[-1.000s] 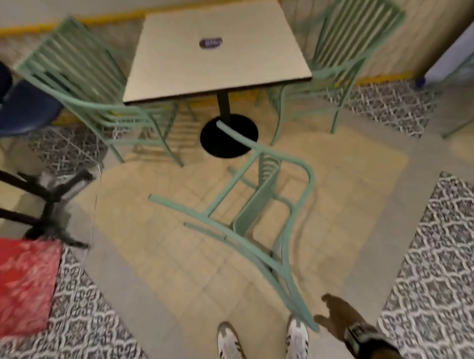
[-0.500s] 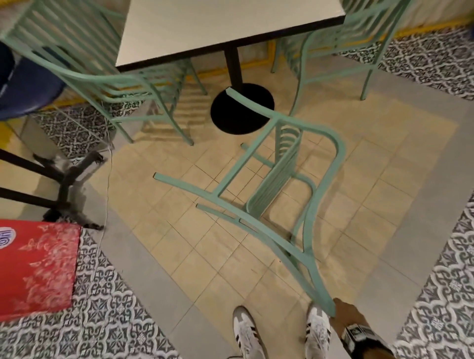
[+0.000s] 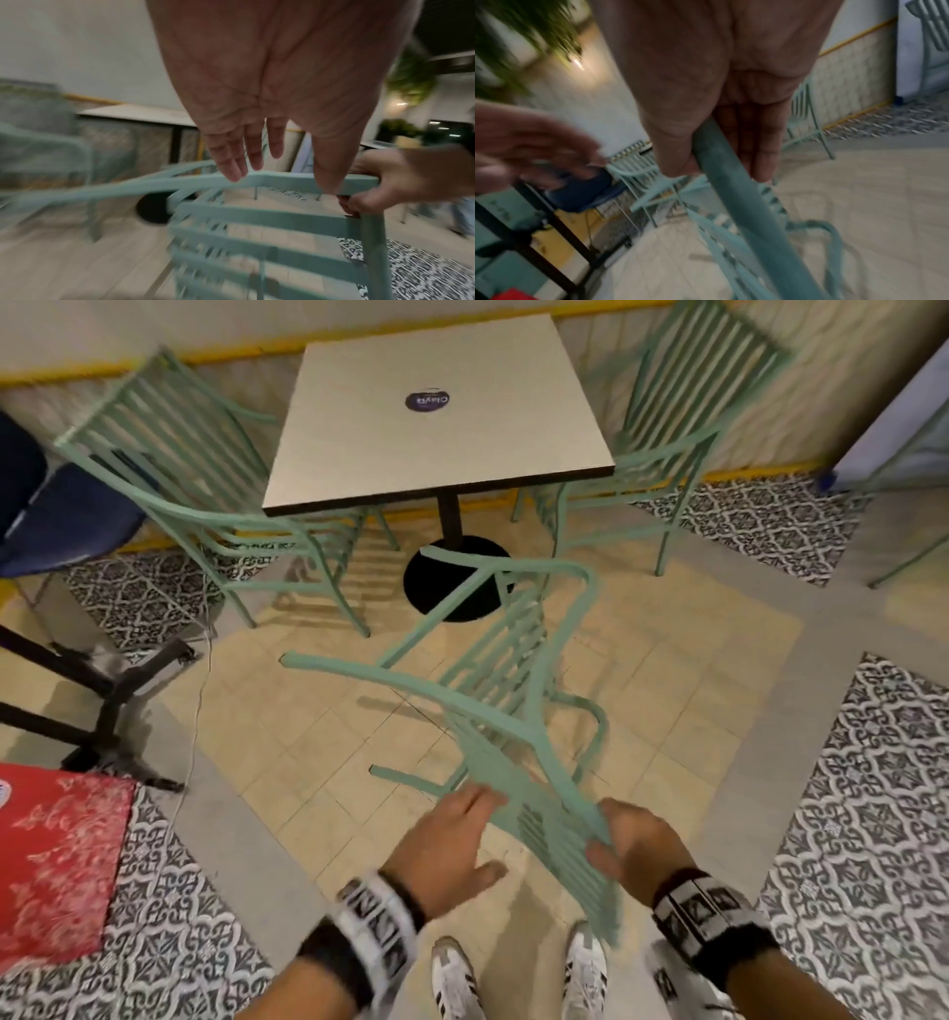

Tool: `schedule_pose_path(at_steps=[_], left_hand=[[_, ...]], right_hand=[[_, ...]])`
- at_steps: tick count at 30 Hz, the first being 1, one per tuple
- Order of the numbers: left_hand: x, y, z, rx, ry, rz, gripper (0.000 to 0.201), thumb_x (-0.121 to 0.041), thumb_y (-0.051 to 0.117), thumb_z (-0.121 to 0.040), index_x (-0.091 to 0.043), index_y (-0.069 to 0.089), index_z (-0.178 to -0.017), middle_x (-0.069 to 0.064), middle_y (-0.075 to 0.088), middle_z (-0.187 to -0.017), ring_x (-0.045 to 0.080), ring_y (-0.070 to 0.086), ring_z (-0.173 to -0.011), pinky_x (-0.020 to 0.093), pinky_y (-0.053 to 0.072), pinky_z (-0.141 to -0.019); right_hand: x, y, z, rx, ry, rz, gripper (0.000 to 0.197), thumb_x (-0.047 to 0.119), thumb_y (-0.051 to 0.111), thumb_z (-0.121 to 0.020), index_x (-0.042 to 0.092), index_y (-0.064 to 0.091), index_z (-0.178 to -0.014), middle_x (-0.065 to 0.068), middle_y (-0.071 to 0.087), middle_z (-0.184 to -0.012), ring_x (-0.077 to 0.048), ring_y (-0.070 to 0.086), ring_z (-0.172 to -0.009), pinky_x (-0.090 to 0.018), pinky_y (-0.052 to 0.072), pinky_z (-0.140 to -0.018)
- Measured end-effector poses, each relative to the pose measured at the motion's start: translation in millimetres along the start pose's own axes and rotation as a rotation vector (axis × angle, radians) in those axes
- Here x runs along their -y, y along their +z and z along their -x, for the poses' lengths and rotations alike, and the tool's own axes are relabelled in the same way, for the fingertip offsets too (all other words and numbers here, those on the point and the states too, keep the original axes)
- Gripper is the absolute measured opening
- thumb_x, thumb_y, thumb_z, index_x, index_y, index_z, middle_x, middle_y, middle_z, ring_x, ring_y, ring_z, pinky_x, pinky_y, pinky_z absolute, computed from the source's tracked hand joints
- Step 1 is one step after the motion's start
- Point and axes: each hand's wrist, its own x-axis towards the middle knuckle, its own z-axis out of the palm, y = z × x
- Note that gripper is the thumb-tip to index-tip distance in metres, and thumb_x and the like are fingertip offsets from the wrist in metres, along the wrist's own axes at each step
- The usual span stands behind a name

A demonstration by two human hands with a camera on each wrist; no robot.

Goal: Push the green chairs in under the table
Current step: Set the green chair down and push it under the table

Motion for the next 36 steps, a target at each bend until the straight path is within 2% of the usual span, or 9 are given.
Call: schedule_pose_path(at_steps=[5, 8, 11, 16, 19, 24, 29, 33, 36], left_hand=[[-48, -49, -74, -0.023, 0.243, -0.288, 0.087, -0.035, 0.077, -0.078, -0.022, 0.03, -0.15, 0.002, 0.037, -0.157, 0.024, 0.03, -0.146, 0.045, 0.027, -0.12], [-55, -73, -90, 0.024, 0.253, -0.404, 0.045, -0.031, 0.069, -0.081, -0.022, 0.057, -0.123, 0.004, 0.068, -0.118, 0.028, 0.063, -0.113, 0.041, 0.049, -0.094], [-47, -84, -92, 0.023, 0.26, -0.418, 0.029, -0.041, 0.07, -0.083, -0.024, 0.062, -0.106, 0.001, 0.072, -0.104, 0.027, 0.067, -0.095, 0.035, 0.044, -0.069], [-27, -106, -85, -0.078, 0.181, -0.248, 0.028, -0.046, 0.075, -0.081, -0.028, 0.053, -0.083, -0.012, 0.063, -0.081, 0.012, 0.054, -0.075, 0.026, 0.035, -0.066], [-2, -130, -77, -0.163, 0.137, -0.11, 0.032, -0.044, 0.081, -0.075, -0.027, 0.055, -0.08, -0.013, 0.058, -0.069, 0.01, 0.053, -0.068, 0.027, 0.035, -0.062], [54, -146, -47, -0.24, 0.083, 0.1, 0.034, -0.044, 0.083, -0.071, -0.023, 0.058, -0.081, -0.002, 0.068, -0.074, 0.022, 0.062, -0.07, 0.039, 0.052, -0.063], [126, -154, -9, -0.292, -0.01, 0.436, 0.029, -0.03, 0.084, -0.07, -0.023, 0.056, -0.076, 0.012, 0.072, -0.085, 0.031, 0.067, -0.084, 0.033, 0.052, -0.074], [164, -119, 12, -0.308, -0.109, 0.61, 0.025, -0.015, 0.086, -0.066, -0.016, 0.061, -0.071, 0.0, 0.079, -0.092, 0.021, 0.072, -0.107, 0.016, 0.053, -0.083], [184, -80, 16, -0.391, -0.173, 0.746, 0.023, -0.012, 0.086, -0.066, -0.017, 0.065, -0.073, 0.001, 0.079, -0.095, 0.031, 0.071, -0.105, 0.026, 0.057, -0.085]], right_hand=[[55, -54, 0, -0.218, -0.166, 0.105, 0.035, 0.039, 0.063, -0.08, 0.013, 0.059, -0.101, -0.006, 0.066, -0.086, -0.026, 0.063, -0.077, -0.029, 0.039, -0.058], [69, -66, 5, -0.295, -0.268, -0.058, 0.03, 0.034, 0.068, -0.076, 0.013, 0.062, -0.097, -0.005, 0.066, -0.081, -0.024, 0.061, -0.072, -0.031, 0.041, -0.056], [59, -57, 7, -0.289, -0.297, -0.342, 0.022, 0.033, 0.072, -0.075, 0.024, 0.059, -0.09, 0.004, 0.064, -0.083, -0.014, 0.058, -0.073, -0.027, 0.047, -0.062], [-31, -1, 0, -0.097, -0.063, -0.349, 0.057, 0.043, 0.079, -0.07, 0.03, 0.054, -0.119, 0.009, 0.058, -0.115, -0.01, 0.053, -0.102, -0.024, 0.042, -0.088], [-90, 33, -4, 0.024, 0.114, -0.175, 0.05, 0.049, 0.074, -0.074, 0.031, 0.059, -0.118, 0.003, 0.064, -0.111, -0.014, 0.057, -0.092, -0.026, 0.043, -0.079], [-114, 6, -24, -0.011, 0.078, -0.129, 0.029, 0.07, 0.059, -0.072, 0.041, 0.056, -0.074, 0.013, 0.061, -0.076, -0.009, 0.057, -0.07, -0.022, 0.04, -0.058], [-85, -60, -55, -0.279, -0.255, 0.183, 0.038, 0.064, 0.051, -0.082, 0.028, 0.062, -0.089, 0.005, 0.061, -0.079, -0.021, 0.06, -0.072, -0.034, 0.05, -0.057], [-51, -106, -65, -0.347, -0.396, 0.412, 0.035, 0.057, 0.053, -0.079, 0.023, 0.059, -0.081, 0.004, 0.058, -0.07, -0.022, 0.057, -0.062, -0.034, 0.049, -0.047], [-37, -115, -68, -0.339, -0.462, 0.517, 0.035, 0.058, 0.053, -0.077, 0.023, 0.058, -0.074, 0.003, 0.057, -0.064, -0.022, 0.056, -0.056, -0.032, 0.045, -0.042]])
